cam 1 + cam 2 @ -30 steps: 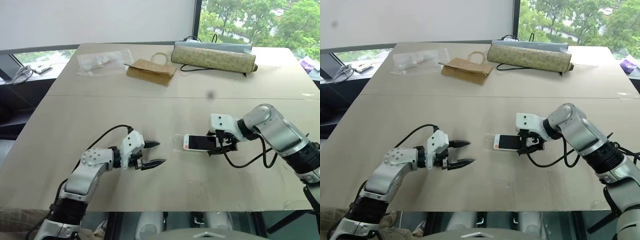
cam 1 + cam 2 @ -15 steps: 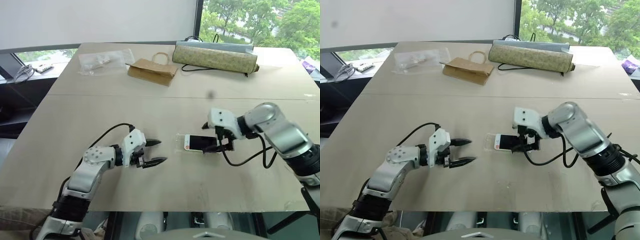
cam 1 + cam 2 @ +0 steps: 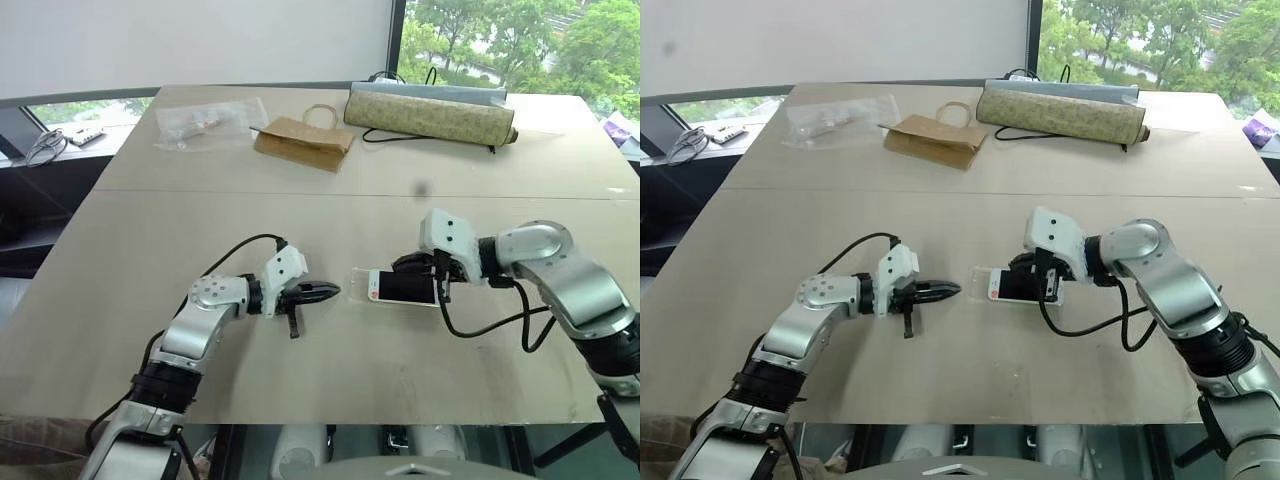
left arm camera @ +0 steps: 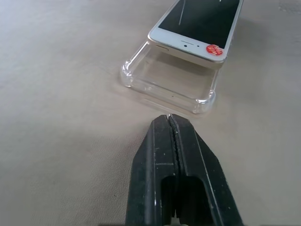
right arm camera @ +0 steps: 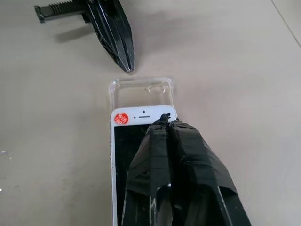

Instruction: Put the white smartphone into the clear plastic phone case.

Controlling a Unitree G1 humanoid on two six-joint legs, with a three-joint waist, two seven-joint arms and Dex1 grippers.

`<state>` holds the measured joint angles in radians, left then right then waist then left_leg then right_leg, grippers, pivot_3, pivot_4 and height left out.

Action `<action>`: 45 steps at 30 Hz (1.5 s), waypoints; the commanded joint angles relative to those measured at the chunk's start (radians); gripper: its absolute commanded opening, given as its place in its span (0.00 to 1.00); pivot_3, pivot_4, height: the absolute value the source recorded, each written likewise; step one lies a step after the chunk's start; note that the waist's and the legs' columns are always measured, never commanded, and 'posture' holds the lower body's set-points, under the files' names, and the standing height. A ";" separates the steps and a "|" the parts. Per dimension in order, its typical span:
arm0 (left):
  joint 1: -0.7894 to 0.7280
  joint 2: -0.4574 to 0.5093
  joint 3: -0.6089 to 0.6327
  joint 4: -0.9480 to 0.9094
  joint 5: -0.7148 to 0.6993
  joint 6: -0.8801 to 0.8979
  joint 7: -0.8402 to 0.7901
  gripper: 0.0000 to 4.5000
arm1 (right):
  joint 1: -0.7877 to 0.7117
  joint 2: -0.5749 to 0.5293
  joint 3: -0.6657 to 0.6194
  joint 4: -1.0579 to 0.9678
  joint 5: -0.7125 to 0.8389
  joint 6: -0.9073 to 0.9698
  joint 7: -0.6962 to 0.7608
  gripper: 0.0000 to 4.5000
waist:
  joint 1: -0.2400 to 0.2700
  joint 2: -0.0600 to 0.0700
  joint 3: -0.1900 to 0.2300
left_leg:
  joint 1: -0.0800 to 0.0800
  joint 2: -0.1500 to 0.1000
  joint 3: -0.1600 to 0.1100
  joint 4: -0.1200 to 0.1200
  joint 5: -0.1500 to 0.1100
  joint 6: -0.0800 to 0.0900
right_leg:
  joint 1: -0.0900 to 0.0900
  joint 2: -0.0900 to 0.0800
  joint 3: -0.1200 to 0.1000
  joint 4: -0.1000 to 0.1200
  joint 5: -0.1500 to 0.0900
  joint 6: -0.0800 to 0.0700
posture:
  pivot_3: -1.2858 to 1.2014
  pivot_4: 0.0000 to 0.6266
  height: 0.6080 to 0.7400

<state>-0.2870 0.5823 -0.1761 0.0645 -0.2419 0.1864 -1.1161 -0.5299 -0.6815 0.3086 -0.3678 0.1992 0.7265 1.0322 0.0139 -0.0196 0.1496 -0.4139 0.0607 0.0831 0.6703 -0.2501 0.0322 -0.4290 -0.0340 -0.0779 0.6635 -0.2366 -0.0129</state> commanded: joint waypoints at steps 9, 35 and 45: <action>-0.018 -0.020 -0.028 0.014 0.021 -0.012 -0.014 0.00 | 0.002 0.017 0.132 -0.081 -0.041 0.054 -0.077 0.02 | 0.000 0.000 0.000 | 0.000 -0.001 -0.001 0.000 0.000 0.000 | 0.000 0.000 0.000 0.000 0.000 0.000 | 0.52 0.24 1.00; -0.015 -0.029 -0.040 -0.042 0.038 0.021 0.015 0.00 | -0.009 0.110 0.302 0.160 -0.071 0.219 -0.055 0.02 | -0.002 -0.002 -0.005 | 0.017 0.000 -0.002 -0.002 0.000 0.000 | 0.016 -0.001 -0.001 -0.001 -0.003 0.003 | 0.52 0.24 1.00; 0.000 -0.030 -0.036 -0.045 0.046 0.016 0.018 0.00 | -0.023 0.089 0.298 0.239 -0.078 0.186 -0.010 0.02 | 0.000 -0.002 -0.015 | 0.018 0.002 -0.001 -0.002 0.000 0.000 | 0.016 -0.004 -0.001 -0.001 -0.005 0.000 | 0.52 0.24 1.00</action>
<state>-0.2906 0.5557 -0.2071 0.0522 -0.1936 0.2113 -1.1034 -0.6006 -0.5617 0.5426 -0.2159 0.1443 0.8572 1.0194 0.0136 -0.0218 0.1344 -0.3961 0.0624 0.0819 0.6686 -0.2504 0.0323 -0.4129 -0.0386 -0.0785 0.6628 -0.2412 -0.0129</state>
